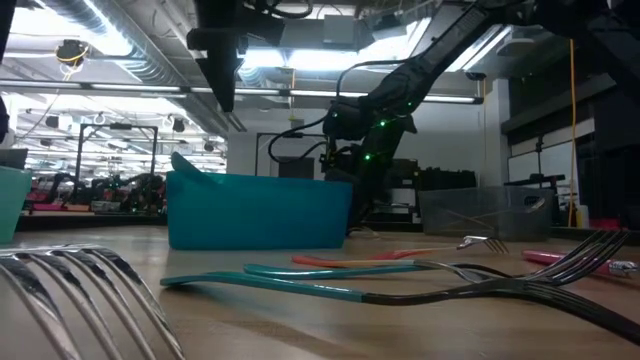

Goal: Sort silverware by color (type)
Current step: Put the golden fork into the gray bin

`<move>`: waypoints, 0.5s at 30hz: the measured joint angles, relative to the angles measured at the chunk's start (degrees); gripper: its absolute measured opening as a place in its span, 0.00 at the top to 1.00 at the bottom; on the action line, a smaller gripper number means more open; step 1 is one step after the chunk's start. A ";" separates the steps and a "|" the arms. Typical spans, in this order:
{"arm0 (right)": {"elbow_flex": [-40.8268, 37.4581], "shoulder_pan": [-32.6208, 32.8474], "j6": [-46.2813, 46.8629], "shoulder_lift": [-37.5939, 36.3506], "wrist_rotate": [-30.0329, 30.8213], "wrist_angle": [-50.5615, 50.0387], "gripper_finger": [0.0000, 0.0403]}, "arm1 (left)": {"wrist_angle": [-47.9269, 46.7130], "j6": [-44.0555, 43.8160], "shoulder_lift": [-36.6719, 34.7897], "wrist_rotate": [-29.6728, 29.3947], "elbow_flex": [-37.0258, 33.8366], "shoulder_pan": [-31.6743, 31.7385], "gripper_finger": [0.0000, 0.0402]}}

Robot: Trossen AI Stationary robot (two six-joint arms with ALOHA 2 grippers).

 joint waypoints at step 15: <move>-0.02 -0.04 0.18 -0.06 -0.08 -0.49 0.98 | 0.75 0.00 0.00 -1.80 0.00 4.44 0.79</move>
